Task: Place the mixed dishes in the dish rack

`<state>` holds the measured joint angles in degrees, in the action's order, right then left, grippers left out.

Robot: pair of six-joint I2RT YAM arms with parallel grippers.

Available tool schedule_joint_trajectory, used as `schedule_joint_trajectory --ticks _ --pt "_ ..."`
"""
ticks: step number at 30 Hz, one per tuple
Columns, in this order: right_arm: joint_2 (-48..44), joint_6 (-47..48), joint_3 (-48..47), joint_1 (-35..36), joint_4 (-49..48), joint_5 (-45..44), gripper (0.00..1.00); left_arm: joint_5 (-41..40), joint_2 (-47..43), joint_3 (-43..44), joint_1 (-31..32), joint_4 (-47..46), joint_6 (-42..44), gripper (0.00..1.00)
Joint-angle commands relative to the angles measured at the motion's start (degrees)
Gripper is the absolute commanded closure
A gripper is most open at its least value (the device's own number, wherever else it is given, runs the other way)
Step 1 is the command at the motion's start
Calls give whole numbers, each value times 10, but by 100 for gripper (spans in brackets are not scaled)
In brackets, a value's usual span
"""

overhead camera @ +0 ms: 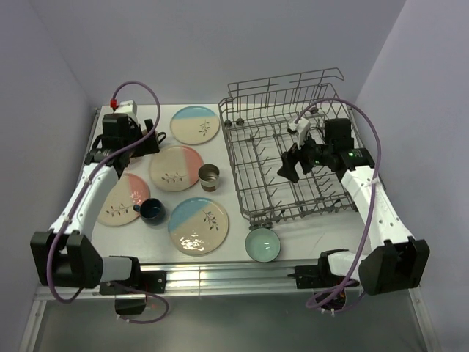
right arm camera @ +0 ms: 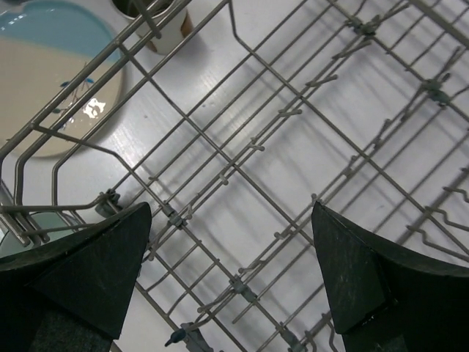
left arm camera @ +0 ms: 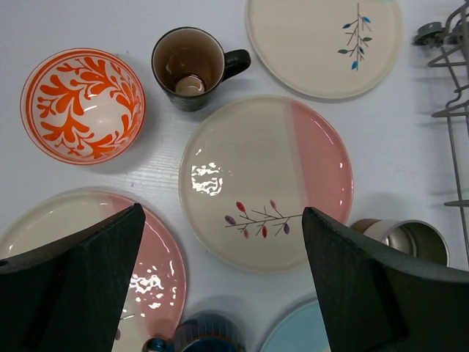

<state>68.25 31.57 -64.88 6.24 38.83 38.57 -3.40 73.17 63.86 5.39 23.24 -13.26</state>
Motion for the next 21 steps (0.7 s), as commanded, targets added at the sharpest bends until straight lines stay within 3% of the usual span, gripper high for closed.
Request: schedule_joint_trajectory --ticks 1,5,12,21 --pt "21 24 -28 2 11 60 3 33 40 54 -25 5 13 5" --pt "60 24 -48 2 18 80 5 76 100 87 -51 1 -28 7" --pt "82 11 -62 1 7 102 6 75 189 164 -52 -4 -65 8" --pt "83 18 -38 2 3 101 7 84 361 320 -43 14 -90 30"
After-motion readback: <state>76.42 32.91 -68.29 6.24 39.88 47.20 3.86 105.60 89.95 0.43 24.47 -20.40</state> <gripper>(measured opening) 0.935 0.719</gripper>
